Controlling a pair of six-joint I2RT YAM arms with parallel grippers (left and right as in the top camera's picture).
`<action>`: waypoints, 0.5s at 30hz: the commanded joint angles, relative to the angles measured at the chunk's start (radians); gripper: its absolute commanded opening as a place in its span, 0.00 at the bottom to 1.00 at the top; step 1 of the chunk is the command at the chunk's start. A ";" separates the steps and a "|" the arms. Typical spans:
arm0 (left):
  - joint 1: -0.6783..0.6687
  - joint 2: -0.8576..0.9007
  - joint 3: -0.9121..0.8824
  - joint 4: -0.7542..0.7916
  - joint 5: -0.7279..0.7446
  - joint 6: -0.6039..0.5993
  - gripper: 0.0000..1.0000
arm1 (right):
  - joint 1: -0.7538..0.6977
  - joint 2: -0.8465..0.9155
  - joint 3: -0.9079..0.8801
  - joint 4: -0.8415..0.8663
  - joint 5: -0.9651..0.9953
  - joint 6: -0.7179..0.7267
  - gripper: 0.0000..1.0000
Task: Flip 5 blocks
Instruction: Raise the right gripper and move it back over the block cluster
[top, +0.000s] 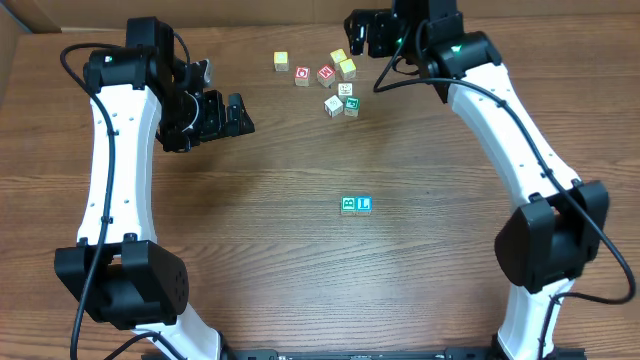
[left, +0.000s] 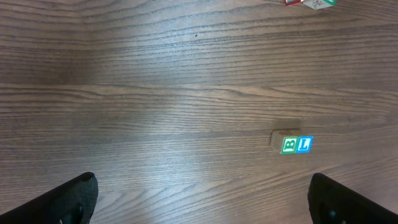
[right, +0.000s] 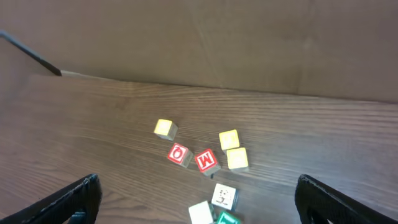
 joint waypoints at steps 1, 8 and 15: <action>-0.006 0.011 0.020 0.004 -0.003 0.011 1.00 | -0.003 0.085 0.016 0.013 0.023 -0.044 1.00; -0.006 0.011 0.020 0.004 -0.003 0.011 1.00 | -0.004 0.204 0.014 0.046 0.022 -0.070 1.00; -0.006 0.011 0.020 0.004 -0.003 0.011 1.00 | -0.003 0.225 0.012 0.027 0.018 -0.069 1.00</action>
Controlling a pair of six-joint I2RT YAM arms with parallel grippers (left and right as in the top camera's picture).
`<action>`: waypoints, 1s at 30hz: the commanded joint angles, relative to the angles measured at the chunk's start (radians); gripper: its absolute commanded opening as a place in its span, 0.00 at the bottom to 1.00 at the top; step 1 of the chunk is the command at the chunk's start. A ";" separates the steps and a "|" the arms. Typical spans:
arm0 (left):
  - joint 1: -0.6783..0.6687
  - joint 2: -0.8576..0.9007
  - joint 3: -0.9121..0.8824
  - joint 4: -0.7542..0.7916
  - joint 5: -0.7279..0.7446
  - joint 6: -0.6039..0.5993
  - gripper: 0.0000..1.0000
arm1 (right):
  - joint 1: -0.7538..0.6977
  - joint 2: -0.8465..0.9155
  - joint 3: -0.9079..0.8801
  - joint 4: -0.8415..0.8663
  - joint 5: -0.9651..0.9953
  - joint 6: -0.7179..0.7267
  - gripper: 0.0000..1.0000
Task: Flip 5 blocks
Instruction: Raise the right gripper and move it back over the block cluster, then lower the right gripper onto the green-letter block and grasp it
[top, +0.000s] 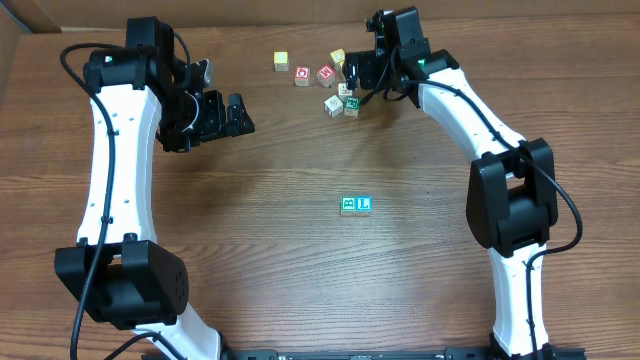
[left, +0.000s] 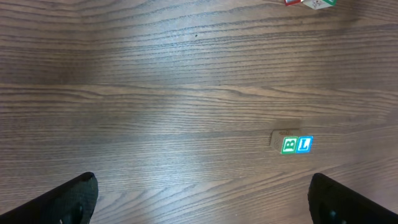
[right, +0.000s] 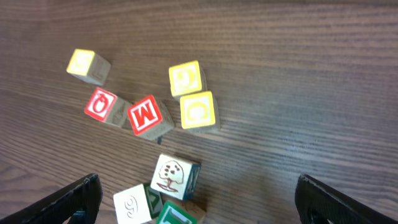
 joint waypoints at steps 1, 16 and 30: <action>-0.006 0.011 0.020 0.004 -0.004 0.011 1.00 | -0.002 -0.016 0.012 0.023 0.002 -0.012 1.00; -0.006 0.011 0.020 0.004 -0.004 0.011 1.00 | -0.014 -0.016 0.012 0.025 -0.055 -0.035 1.00; -0.006 0.011 0.020 0.004 -0.004 0.011 1.00 | 0.024 -0.014 0.012 0.032 -0.054 -0.251 1.00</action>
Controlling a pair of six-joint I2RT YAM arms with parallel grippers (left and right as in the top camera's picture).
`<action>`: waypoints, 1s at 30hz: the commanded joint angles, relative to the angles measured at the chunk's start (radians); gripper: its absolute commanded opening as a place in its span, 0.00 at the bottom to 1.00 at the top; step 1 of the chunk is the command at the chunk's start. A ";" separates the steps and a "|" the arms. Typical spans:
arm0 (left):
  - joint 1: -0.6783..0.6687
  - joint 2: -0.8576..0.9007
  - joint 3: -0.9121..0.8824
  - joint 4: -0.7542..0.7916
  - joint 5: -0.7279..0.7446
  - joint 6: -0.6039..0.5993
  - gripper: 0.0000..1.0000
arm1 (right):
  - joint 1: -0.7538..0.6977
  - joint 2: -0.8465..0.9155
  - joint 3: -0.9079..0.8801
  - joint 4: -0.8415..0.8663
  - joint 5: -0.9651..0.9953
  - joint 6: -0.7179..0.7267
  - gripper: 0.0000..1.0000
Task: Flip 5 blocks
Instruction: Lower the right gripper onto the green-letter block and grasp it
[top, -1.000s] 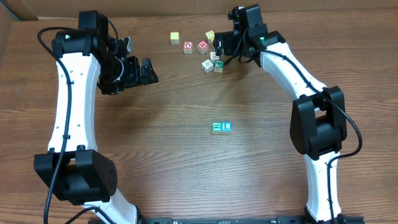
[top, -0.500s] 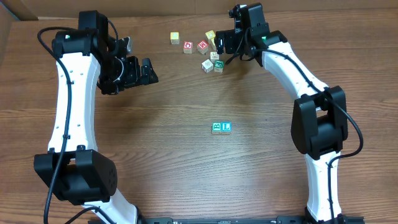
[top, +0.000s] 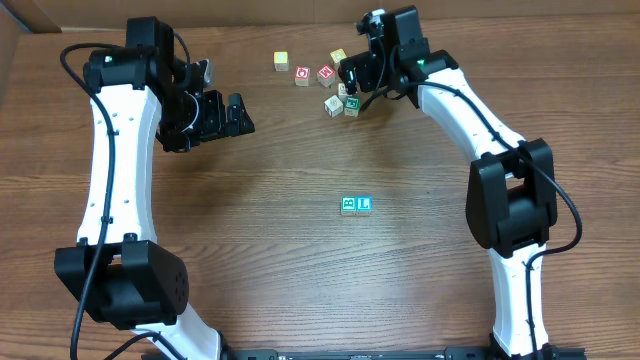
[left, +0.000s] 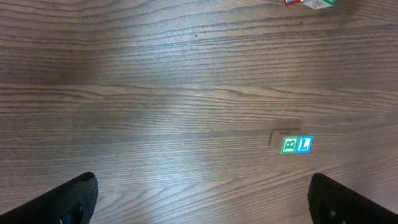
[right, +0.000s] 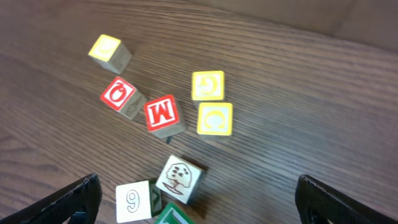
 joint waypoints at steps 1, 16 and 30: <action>-0.006 0.011 0.020 0.004 -0.004 0.011 1.00 | 0.017 -0.013 0.008 0.004 -0.006 -0.061 0.99; -0.006 0.011 0.020 0.004 -0.004 0.011 1.00 | 0.023 -0.001 -0.143 0.038 -0.002 0.043 0.65; -0.006 0.011 0.020 0.004 -0.004 0.011 1.00 | 0.034 0.000 -0.227 0.143 0.011 0.274 0.57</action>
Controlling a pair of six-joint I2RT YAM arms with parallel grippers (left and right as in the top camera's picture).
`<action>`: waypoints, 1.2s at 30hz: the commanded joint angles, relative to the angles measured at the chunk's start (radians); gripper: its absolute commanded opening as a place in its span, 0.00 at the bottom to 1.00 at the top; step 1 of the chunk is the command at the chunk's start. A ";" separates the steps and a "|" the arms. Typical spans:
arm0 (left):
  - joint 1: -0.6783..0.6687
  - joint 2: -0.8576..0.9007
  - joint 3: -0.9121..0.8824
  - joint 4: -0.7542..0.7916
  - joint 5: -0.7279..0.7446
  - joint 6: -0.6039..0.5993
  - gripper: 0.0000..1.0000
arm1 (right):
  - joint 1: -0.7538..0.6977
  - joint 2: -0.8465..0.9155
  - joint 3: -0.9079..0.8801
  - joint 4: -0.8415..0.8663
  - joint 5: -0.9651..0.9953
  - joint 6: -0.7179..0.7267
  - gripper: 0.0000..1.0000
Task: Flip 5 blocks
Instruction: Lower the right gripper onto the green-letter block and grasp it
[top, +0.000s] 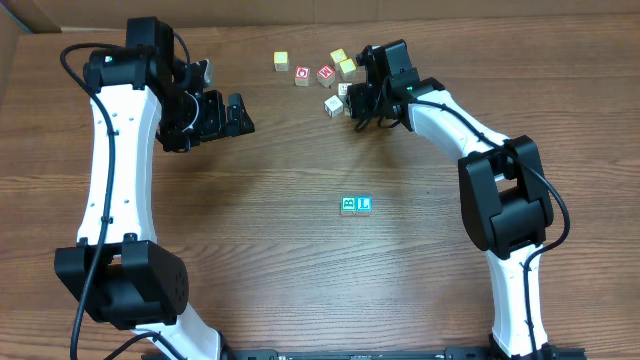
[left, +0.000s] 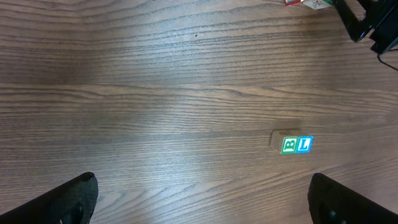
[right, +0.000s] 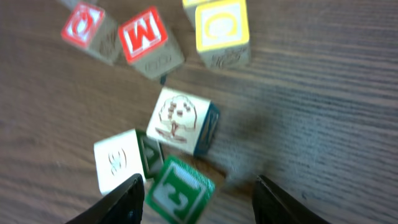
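A cluster of lettered blocks lies at the back of the table. It holds a red M block (right: 144, 34), a red O block (right: 84, 22), a yellow C block (right: 222, 25), a tree-picture block (right: 180, 121), a white block (right: 118, 158) and a green block (right: 180, 190). My right gripper (right: 199, 202) is open and low over the cluster (top: 340, 85), with the green block between its fingers. A green B block (top: 348, 204) and a blue L block (top: 364, 204) sit side by side mid-table. My left gripper (top: 235, 115) hangs open, high at the left.
Another yellow block (top: 281, 60) lies at the cluster's far left. The brown cardboard wall (top: 560, 8) runs along the table's back edge. In the left wrist view the B block (left: 289, 145) and L block (left: 305, 144) show, and my right arm (left: 367, 22) enters at top right.
My right gripper has come down onto the cluster and its fingers stand closer together, either side of the green block. The left arm and the B and L pair have not moved.
My right gripper was first high near the back wall, wide open. Then it stood over the block cluster, and it stayed above it a second later. Now it is low, with the green block between its fingers. No block has visibly moved and the left arm has held still.
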 joint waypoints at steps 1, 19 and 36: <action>-0.006 0.011 0.020 0.004 -0.004 0.011 1.00 | 0.016 0.000 -0.021 0.033 0.024 0.100 0.58; -0.006 0.011 0.020 0.004 -0.004 0.011 1.00 | 0.099 -0.024 -0.032 -0.016 0.367 0.156 0.39; -0.006 0.011 0.020 0.004 -0.004 0.011 1.00 | 0.094 -0.081 -0.034 -0.030 0.354 0.180 0.65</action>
